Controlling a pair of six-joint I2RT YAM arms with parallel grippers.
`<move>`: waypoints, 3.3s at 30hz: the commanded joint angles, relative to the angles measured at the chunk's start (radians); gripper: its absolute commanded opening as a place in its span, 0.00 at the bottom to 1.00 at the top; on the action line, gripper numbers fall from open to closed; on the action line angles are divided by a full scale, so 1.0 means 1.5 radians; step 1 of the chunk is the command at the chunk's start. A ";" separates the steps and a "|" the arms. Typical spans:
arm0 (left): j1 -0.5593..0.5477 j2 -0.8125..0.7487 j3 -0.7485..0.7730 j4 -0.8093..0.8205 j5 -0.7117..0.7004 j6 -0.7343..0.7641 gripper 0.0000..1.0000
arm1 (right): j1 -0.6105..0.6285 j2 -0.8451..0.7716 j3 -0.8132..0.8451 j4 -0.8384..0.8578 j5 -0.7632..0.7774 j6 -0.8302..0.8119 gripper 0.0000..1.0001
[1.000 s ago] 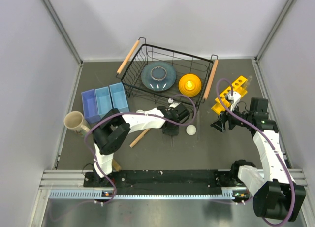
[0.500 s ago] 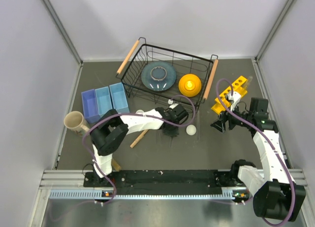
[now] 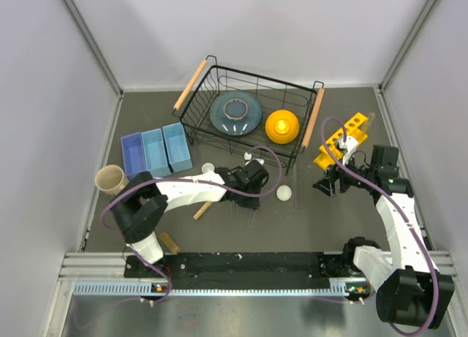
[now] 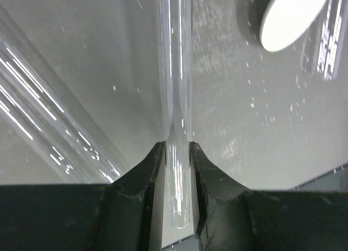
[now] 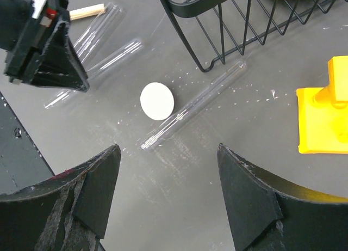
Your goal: Organize the chemistry lab equipment
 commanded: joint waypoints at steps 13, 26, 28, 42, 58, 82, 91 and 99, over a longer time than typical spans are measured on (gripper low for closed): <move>-0.035 -0.253 -0.197 0.239 0.161 0.123 0.12 | 0.005 0.002 0.035 -0.048 -0.129 -0.028 0.74; -0.083 -0.302 -0.136 0.312 0.157 0.155 0.12 | 0.026 0.134 0.263 -0.322 -0.275 -0.008 0.84; -0.086 -0.293 -0.109 0.312 0.157 0.162 0.12 | 0.038 0.126 0.267 -0.322 -0.289 0.013 0.91; -0.103 -0.242 -0.019 0.309 0.159 0.181 0.12 | 0.084 0.120 0.282 -0.280 -0.243 0.220 0.90; -0.109 -0.220 -0.001 0.300 0.144 0.187 0.12 | 0.133 0.151 0.283 -0.223 -0.243 0.339 0.31; -0.078 -0.580 -0.198 0.117 -0.113 0.170 0.85 | -0.032 0.060 0.359 -0.249 0.113 0.169 0.13; -0.065 -0.709 -0.337 0.107 -0.134 0.080 0.84 | -0.077 0.167 0.491 -0.163 0.281 0.108 0.14; -0.065 -0.783 -0.426 0.120 -0.139 0.038 0.86 | -0.078 0.272 0.536 -0.057 0.324 0.120 0.15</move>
